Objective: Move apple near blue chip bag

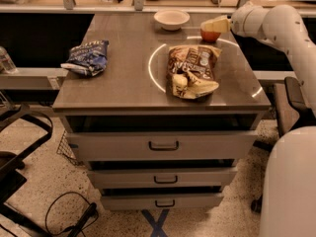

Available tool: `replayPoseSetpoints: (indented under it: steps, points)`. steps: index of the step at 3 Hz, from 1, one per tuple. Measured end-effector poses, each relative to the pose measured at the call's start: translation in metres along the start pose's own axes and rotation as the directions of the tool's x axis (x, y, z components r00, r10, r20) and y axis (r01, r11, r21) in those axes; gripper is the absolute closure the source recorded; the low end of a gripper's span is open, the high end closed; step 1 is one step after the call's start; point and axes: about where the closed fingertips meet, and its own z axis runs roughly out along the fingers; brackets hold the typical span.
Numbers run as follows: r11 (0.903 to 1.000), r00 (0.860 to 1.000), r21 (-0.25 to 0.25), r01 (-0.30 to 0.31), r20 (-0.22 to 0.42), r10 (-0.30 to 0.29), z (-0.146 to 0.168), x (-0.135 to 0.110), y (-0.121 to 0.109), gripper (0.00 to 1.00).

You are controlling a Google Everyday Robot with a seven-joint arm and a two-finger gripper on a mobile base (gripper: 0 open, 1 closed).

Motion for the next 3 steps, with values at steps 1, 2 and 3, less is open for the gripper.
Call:
replayPoseSetpoints:
  steps: [1, 2, 3]
  points:
    - [0.9987, 0.999, -0.040, -0.032, -0.013, 0.032, 0.014, 0.009, 0.010, 0.00]
    - [0.9869, 0.993, -0.113, -0.115, -0.049, 0.110, 0.031, 0.029, 0.031, 0.00]
    - [0.9718, 0.983, -0.157, -0.176, -0.075, 0.166, 0.041, 0.040, 0.044, 0.00]
